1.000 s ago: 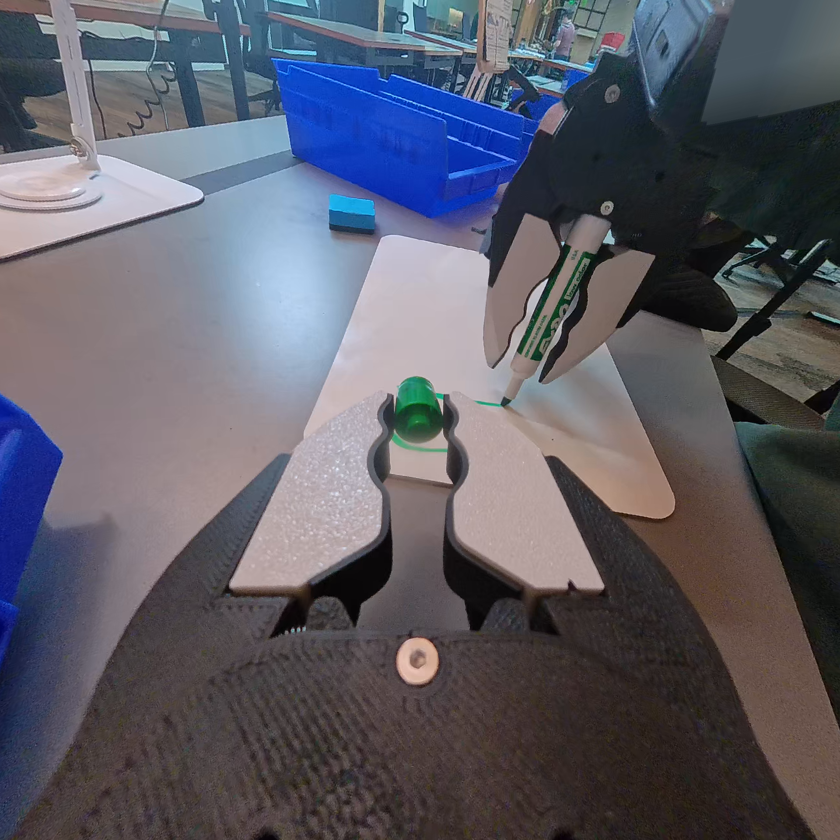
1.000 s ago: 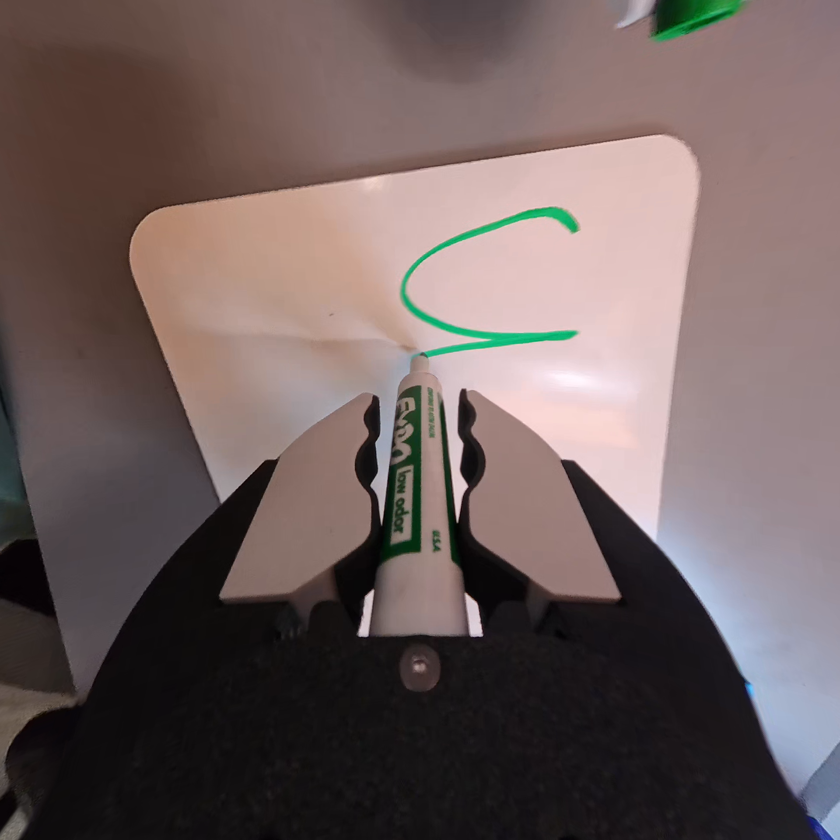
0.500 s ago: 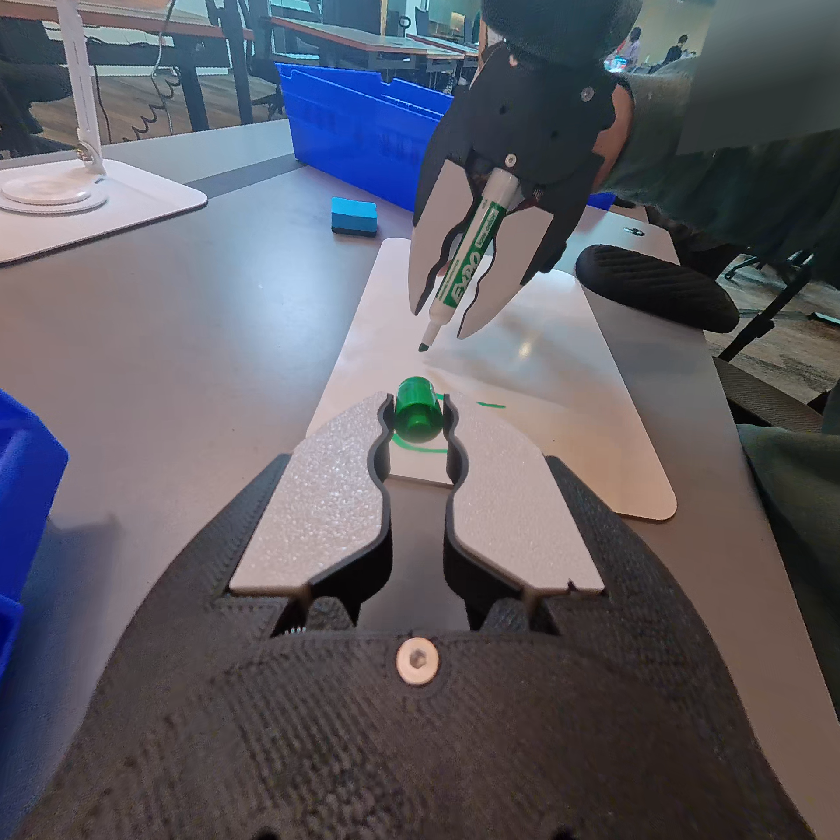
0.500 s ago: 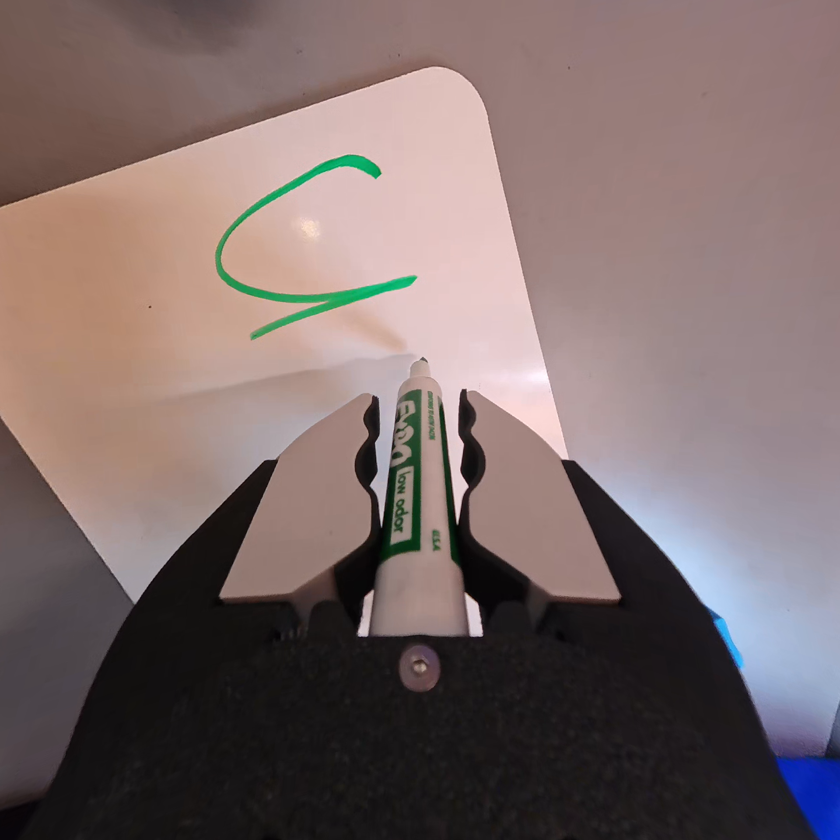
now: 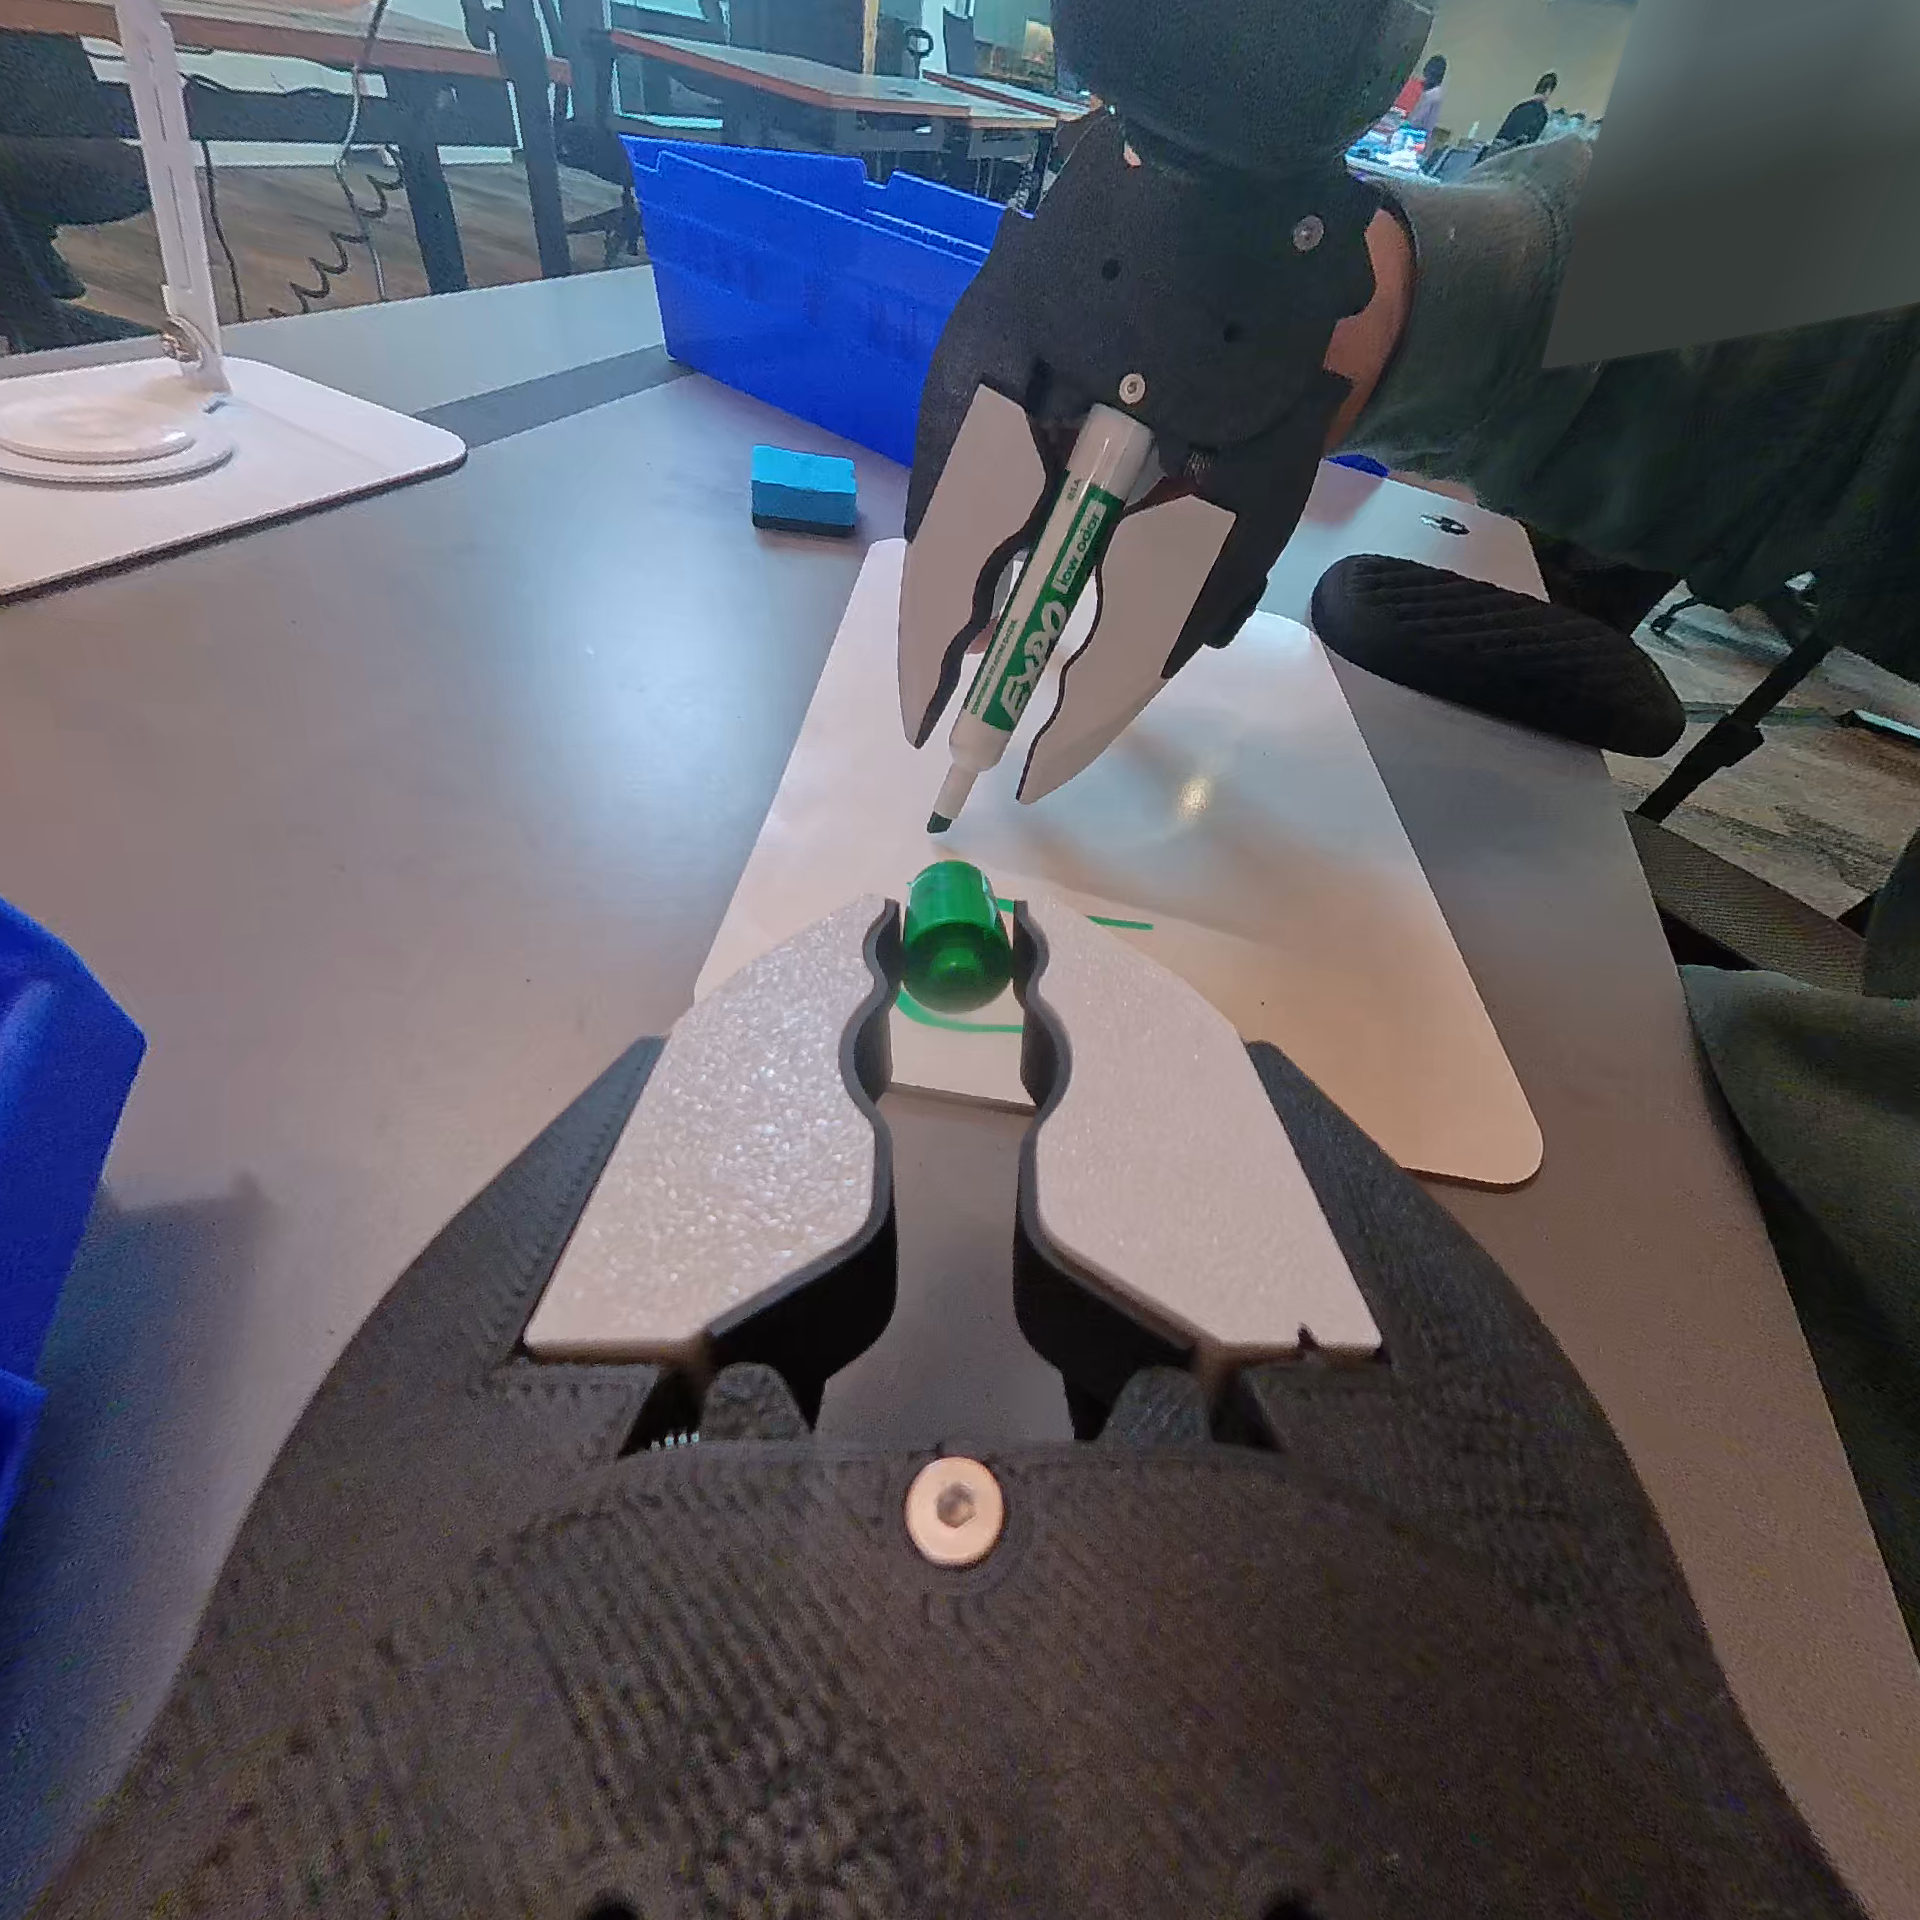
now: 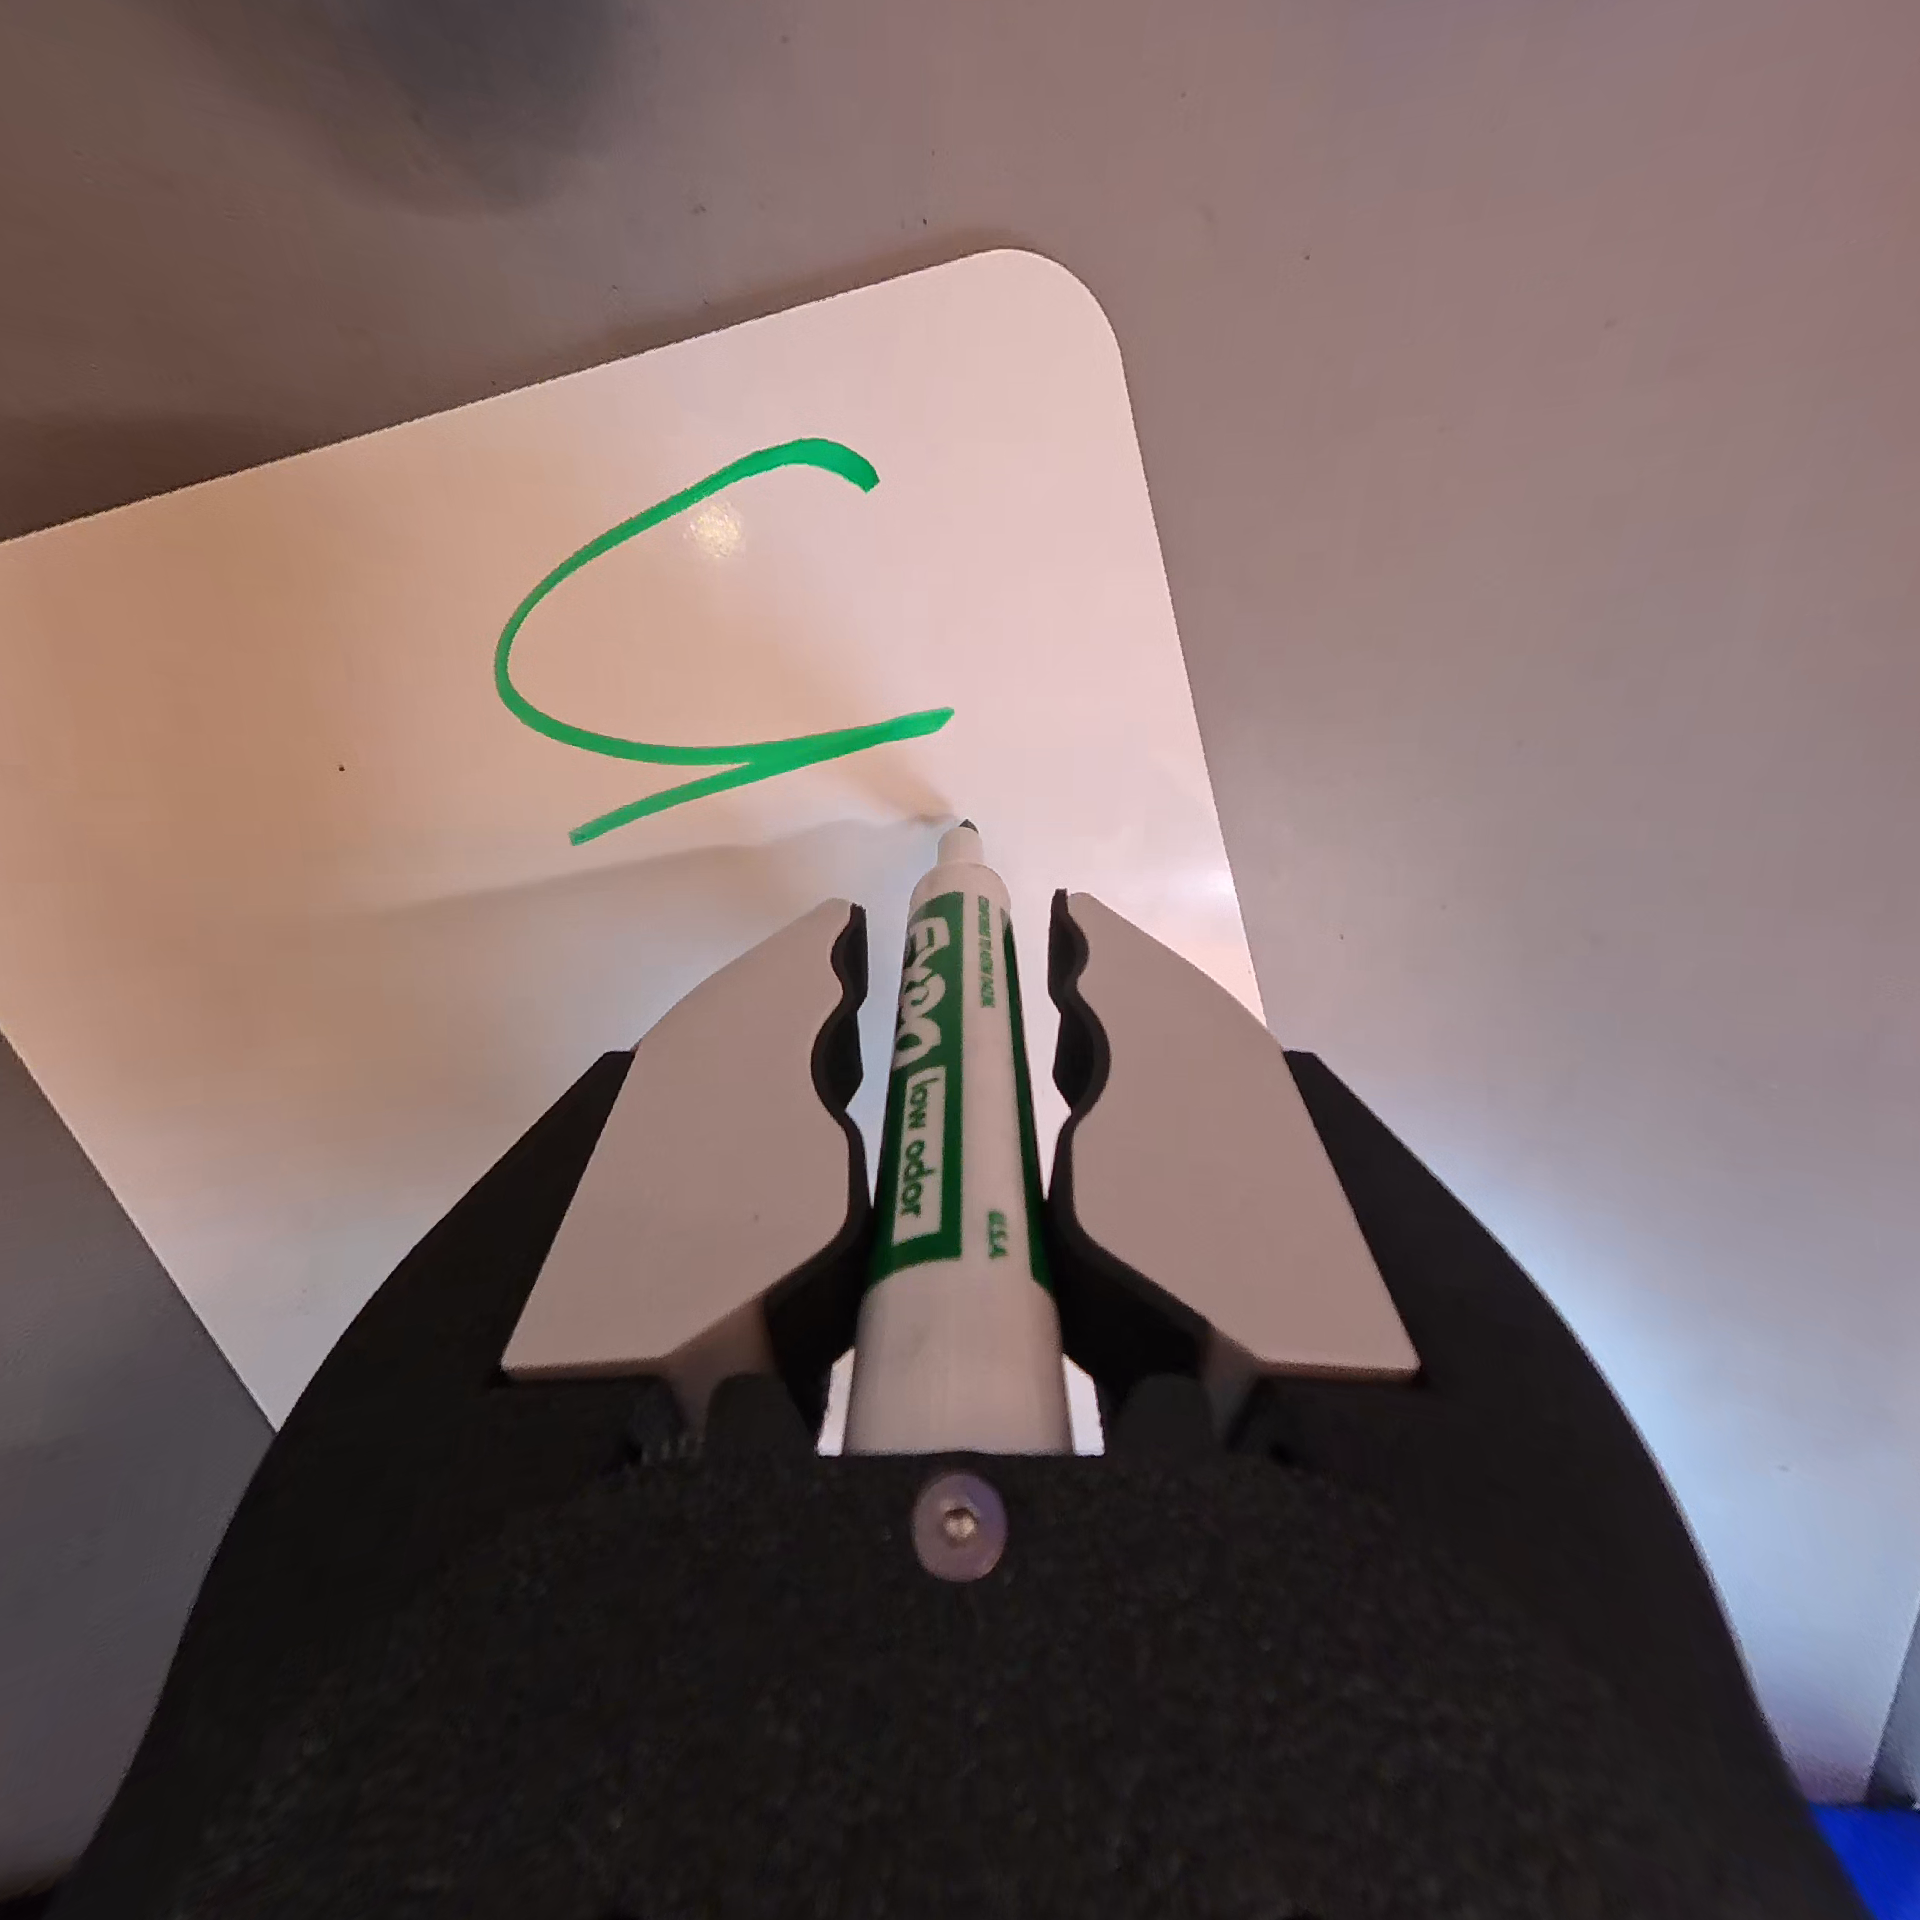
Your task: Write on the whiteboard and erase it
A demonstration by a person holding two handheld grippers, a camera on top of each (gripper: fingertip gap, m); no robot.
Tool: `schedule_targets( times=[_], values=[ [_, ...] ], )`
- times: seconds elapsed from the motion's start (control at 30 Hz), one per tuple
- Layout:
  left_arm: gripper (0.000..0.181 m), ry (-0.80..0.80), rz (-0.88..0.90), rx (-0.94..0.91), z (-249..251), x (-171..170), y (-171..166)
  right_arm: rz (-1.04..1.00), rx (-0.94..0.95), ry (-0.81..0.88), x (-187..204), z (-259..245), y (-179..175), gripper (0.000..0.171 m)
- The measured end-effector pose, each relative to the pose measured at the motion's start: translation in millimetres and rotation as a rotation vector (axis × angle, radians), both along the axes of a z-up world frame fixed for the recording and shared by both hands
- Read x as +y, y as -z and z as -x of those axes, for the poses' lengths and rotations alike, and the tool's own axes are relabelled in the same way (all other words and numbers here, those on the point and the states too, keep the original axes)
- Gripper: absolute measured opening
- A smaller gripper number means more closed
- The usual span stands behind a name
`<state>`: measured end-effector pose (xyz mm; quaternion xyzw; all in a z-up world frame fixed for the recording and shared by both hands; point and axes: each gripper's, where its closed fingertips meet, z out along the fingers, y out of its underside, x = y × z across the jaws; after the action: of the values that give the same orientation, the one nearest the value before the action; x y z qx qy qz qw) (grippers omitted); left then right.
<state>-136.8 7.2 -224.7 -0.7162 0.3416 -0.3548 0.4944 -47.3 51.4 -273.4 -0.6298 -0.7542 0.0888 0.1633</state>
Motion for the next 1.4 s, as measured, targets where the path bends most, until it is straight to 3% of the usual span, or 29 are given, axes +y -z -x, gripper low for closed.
schedule_targets(
  times=[1.4],
  values=[
    [0.020, 0.016, 0.005, 0.010, -2.5, -2.9, 1.5, -0.052, -0.098, -0.053, -2.5, -2.8, 3.8, 0.034]
  ],
)
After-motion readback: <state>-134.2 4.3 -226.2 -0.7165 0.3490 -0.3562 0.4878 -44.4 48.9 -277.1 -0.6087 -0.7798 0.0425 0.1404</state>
